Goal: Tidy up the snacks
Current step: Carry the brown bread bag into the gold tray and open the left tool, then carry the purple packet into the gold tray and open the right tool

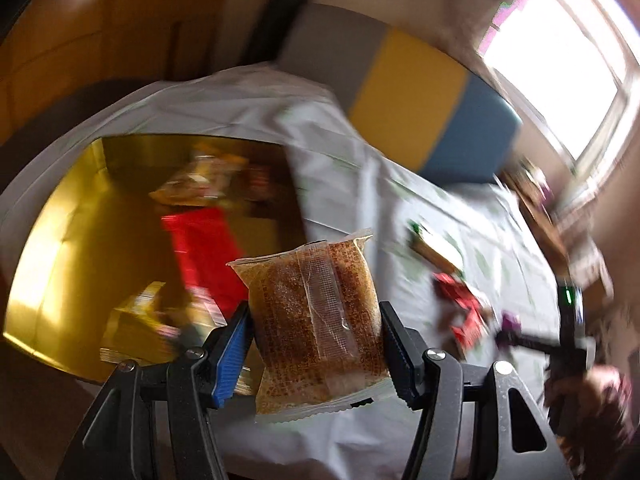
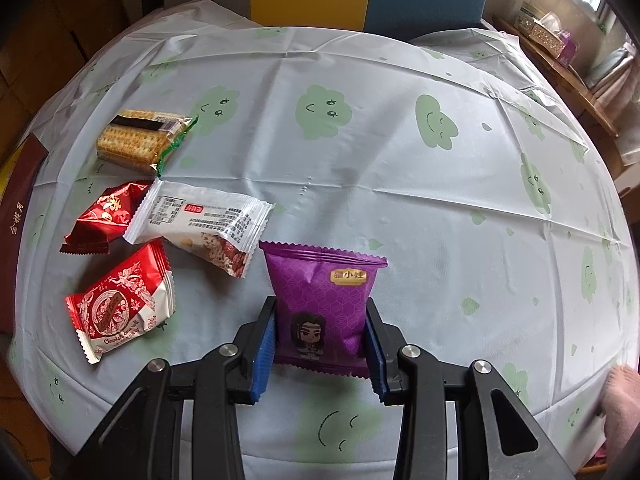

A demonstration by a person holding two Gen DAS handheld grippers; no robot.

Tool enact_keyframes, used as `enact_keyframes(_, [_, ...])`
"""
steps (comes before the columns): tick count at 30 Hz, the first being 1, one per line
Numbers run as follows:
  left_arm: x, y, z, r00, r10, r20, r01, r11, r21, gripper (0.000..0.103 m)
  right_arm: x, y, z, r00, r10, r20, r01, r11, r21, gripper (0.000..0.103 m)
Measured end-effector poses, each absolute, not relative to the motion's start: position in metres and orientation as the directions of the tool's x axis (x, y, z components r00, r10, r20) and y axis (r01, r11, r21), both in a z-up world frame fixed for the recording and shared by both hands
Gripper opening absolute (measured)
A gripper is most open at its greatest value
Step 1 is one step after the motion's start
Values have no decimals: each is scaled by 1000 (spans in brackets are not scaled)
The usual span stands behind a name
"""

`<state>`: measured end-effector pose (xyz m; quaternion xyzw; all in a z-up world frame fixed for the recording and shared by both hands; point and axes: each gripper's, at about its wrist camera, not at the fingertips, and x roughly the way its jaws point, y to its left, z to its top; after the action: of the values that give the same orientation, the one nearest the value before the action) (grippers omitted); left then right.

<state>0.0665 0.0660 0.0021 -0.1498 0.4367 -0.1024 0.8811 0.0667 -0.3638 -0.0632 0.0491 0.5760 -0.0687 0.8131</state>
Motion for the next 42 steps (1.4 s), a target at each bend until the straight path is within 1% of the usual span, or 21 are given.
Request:
enact_keyframes(3, [82, 95, -2, 592, -300, -748, -35, 918, -396, 62, 66, -363, -62, 328, -50, -943, 161, 987, 4, 40])
enact_keyframes(6, [96, 109, -7, 592, -289, -753, -75, 910, -408, 62, 66, -359, -62, 329, -49, -943, 156, 988, 3, 40])
enact_keyframes(14, [152, 112, -22, 559, -319, -766, -121, 882, -456, 62, 67, -359, -60, 328, -41, -944, 157, 988, 11, 40])
enact_keyframes(22, [194, 103, -44, 521, -312, -794, -136, 889, -438, 63, 68, -362, -61, 328, -38, -944, 159, 987, 15, 40])
enact_keyframes(27, [193, 103, -38, 545, -266, -795, -140, 906, -399, 63, 69, -363, -61, 328, -40, -944, 159, 987, 14, 40])
enact_keyframes(30, [178, 98, -27, 573, -165, -803, -134, 947, -291, 62, 69, -361, -61, 329, -44, -943, 156, 988, 8, 40])
enact_keyframes(36, [134, 86, -1, 646, -27, -763, -116, 984, -133, 62, 68, -359, -61, 332, -49, -942, 155, 988, 4, 40])
enact_keyframes(42, [92, 78, 16, 704, 54, -708, -119, 992, -43, 62, 66, -355, -59, 336, -57, -940, 149, 989, -7, 40])
